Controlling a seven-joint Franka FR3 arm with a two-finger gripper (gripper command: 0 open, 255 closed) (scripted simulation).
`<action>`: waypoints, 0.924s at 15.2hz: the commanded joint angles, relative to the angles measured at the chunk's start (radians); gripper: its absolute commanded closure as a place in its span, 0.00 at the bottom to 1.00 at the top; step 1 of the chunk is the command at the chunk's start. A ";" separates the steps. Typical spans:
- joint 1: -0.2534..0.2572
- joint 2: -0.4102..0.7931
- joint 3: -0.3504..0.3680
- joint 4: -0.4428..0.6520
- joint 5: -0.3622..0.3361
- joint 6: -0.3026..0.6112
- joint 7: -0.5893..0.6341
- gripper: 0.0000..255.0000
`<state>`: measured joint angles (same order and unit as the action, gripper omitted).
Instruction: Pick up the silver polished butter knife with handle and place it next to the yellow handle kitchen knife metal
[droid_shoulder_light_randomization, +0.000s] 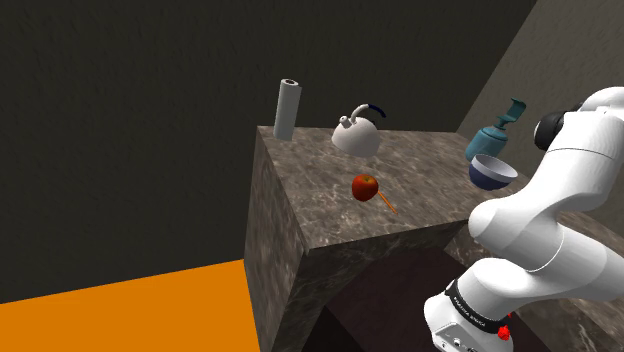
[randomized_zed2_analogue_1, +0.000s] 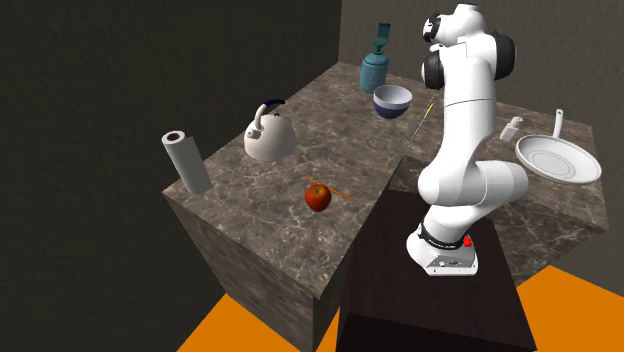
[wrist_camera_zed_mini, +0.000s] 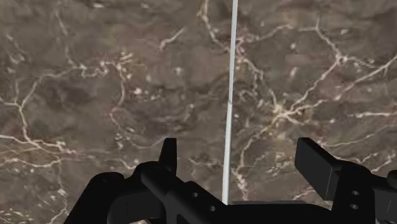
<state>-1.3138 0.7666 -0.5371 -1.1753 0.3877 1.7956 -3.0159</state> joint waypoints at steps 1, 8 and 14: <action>0.000 0.000 0.000 0.000 0.000 0.000 0.000 0.00; -0.029 -0.003 -0.004 0.130 -0.009 -0.125 0.018 0.00; -0.029 -0.003 -0.004 0.130 -0.009 -0.125 0.018 0.00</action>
